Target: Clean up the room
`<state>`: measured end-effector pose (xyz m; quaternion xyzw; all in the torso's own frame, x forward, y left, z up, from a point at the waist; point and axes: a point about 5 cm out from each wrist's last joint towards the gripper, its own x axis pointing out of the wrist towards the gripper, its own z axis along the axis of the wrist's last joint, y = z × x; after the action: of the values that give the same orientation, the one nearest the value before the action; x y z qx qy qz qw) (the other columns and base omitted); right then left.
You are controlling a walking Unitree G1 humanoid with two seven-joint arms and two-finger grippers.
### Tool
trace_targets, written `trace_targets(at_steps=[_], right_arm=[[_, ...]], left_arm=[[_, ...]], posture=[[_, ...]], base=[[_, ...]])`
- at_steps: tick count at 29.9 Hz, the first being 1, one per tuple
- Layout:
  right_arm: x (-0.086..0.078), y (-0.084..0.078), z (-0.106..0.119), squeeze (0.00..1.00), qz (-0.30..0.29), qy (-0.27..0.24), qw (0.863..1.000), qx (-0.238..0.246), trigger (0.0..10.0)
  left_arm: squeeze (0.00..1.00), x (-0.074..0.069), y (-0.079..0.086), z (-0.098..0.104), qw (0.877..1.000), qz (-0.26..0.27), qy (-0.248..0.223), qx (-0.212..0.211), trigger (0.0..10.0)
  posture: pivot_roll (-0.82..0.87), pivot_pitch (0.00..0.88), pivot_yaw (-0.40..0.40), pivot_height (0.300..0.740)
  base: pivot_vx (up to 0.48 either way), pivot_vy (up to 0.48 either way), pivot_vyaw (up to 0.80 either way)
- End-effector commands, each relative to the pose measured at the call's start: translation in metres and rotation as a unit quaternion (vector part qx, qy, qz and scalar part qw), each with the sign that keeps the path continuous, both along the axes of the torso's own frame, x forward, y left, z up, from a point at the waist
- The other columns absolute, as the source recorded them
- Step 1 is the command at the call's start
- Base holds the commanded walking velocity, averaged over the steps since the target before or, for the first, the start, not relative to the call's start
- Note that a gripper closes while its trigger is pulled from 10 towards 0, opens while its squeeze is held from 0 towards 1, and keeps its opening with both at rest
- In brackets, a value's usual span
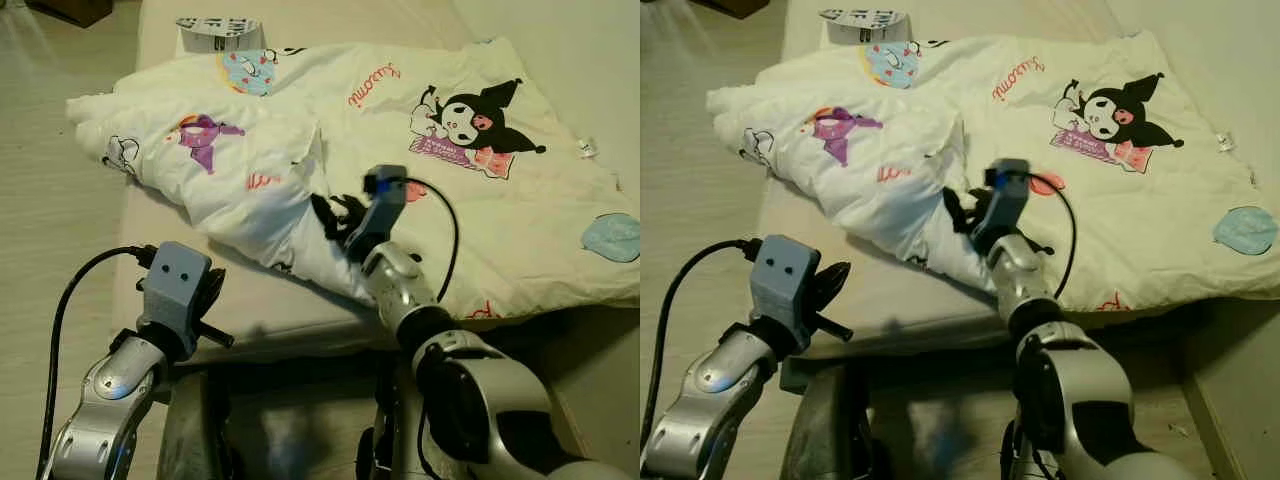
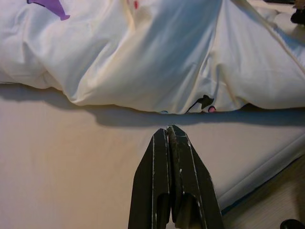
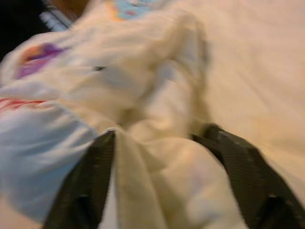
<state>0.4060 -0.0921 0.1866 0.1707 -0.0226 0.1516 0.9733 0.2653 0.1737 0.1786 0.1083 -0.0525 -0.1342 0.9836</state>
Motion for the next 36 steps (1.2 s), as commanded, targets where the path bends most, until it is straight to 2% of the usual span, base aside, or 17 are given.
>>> trace_targets(at_steps=[1,3,4,6,12,15,17,25,27,33,35,36], right_arm=[[-0.001,-0.004,-0.011,1.0,-0.016,0.037,0.999,0.008,10.0],[-0.002,-0.011,-0.022,1.0,-0.045,0.08,0.996,0.021,10.0],[-0.002,-0.011,-0.022,1.0,-0.045,0.08,0.996,0.021,10.0],[-0.003,-0.017,-0.031,1.0,-0.061,0.115,0.99,0.058,10.0],[-0.004,-0.016,-0.035,1.0,-0.056,0.134,0.986,0.085,10.0],[-0.005,-0.009,-0.036,1.0,-0.028,0.145,0.977,0.152,10.0],[-0.006,-0.008,-0.036,1.0,-0.025,0.146,0.976,0.16,10.0],[-0.008,0.003,-0.036,1.0,0.014,0.139,0.976,0.167,10.0],[-0.011,0.016,-0.037,1.0,0.056,0.13,0.98,0.141,10.0],[-0.015,0.029,-0.039,1.0,0.095,0.129,0.978,0.13,10.0],[-0.021,0.042,-0.045,1.0,0.129,0.132,0.976,0.114,10.0],[-0.021,0.042,-0.045,1.0,0.129,0.132,0.976,0.114,10.0]], left_arm=[[0.0,-0.003,0.005,-0.005,1.0,0.006,0.008,0.007,10.0],[0.0,-0.003,0.006,-0.004,1.0,0.007,0.007,0.009,10.0],[0.0,-0.003,0.006,-0.004,1.0,0.007,0.007,0.009,10.0],[0.0,-0.003,0.008,-0.002,1.0,0.008,0.004,0.011,10.0],[0.0,-0.004,0.011,-0.001,1.0,0.01,0.004,0.014,10.0],[0.0,-0.007,0.017,-0.001,1.0,0.018,0.007,0.014,10.0],[0.0,-0.008,0.017,-0.001,1.0,0.019,0.008,0.014,10.0],[0.0,-0.007,0.017,-0.001,1.0,0.018,0.009,0.015,10.0],[0.0,-0.007,0.018,-0.001,1.0,0.017,0.008,0.015,10.0],[0.0,-0.005,0.018,0.0,1.0,0.015,0.007,0.013,10.0],[0.0,-0.005,0.017,0.001,1.0,0.016,0.006,0.011,10.0],[0.0,-0.005,0.017,0.001,1.0,0.016,0.006,0.011,10.0]], posture=[[0.17,0.355,-0.019,0.541],[0.18,0.362,-0.016,0.541],[0.18,0.362,-0.016,0.541],[0.18,0.374,-0.014,0.541],[0.19,0.381,-0.015,0.541],[0.2,0.38,-0.015,0.541],[0.2,0.38,-0.014,0.541],[0.2,0.378,-0.01,0.541],[0.2,0.375,-0.005,0.541],[0.2,0.375,-0.005,0.541],[0.2,0.376,-0.004,0.541],[0.2,0.376,-0.004,0.541]], base=[[0.0,0.0,0.0],[0.0,0.0,0.0],[0.0,0.0,0.0],[0.0,0.0,0.0],[0.0,0.0,0.0],[0.0,0.0,0.0],[0.0,0.0,0.0],[0.0,0.0,0.0],[0.0,0.0,0.0],[0.0,0.0,0.0],[0.0,0.0,0.0],[0.0,0.0,0.0]])
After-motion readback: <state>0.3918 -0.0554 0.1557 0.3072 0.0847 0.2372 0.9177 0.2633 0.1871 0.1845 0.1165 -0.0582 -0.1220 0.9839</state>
